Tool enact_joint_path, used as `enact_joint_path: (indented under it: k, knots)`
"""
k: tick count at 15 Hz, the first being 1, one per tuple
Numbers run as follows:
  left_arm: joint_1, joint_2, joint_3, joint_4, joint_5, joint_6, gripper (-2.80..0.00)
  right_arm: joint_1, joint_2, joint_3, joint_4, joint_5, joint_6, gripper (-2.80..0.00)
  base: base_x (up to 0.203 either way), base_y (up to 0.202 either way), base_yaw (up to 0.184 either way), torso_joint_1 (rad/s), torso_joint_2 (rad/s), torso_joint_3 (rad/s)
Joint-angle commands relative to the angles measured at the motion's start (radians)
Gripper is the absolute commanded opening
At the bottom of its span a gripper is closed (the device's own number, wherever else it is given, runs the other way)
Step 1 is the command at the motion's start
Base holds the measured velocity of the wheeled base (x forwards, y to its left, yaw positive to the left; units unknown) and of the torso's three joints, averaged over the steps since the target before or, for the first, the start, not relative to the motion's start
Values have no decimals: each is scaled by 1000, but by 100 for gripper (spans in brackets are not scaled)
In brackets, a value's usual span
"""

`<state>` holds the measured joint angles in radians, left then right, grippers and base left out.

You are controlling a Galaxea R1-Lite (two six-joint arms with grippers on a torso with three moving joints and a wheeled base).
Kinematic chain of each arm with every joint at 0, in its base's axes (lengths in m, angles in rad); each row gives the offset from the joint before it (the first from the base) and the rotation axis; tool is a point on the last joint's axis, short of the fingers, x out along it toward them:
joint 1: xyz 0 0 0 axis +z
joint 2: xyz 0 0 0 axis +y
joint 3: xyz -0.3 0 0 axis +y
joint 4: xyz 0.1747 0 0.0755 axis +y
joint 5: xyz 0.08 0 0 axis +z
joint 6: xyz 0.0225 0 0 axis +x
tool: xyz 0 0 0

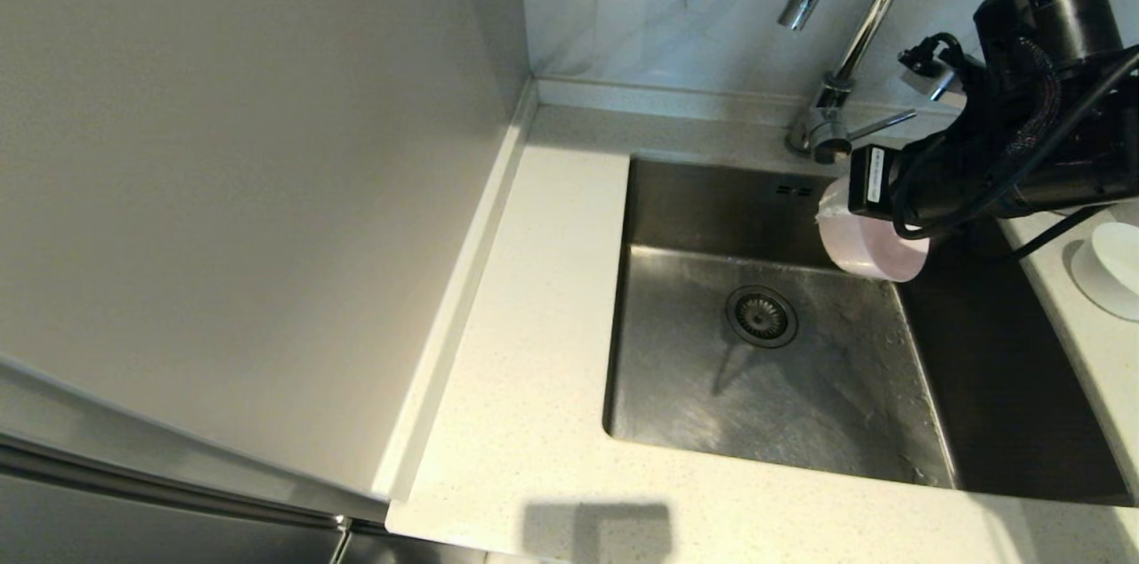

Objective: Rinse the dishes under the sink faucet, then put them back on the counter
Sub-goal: Put a bowl back to the table from the sink

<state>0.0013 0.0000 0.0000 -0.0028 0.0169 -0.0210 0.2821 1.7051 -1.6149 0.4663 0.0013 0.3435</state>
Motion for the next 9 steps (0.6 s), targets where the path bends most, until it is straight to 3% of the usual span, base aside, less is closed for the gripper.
enact_joint_path:
  k: [1,5,7,9]
  knots:
    - [0,-3,0,0,0,0,-280,7,-4,-53,25,205,165,-280,0,0,0,0,0,0]
    - [0,-3,0,0,2,0,-280,14,52,-316,208,685,509,-280,0,0,0,0,0,0]
    - [0,-3,0,0,2,0,-280,14,74,-367,222,939,696,-280,0,0,0,0,0,0]
    - [0,-3,0,0,2,0,-280,14,102,-376,158,1071,906,-280,0,0,0,0,0,0]
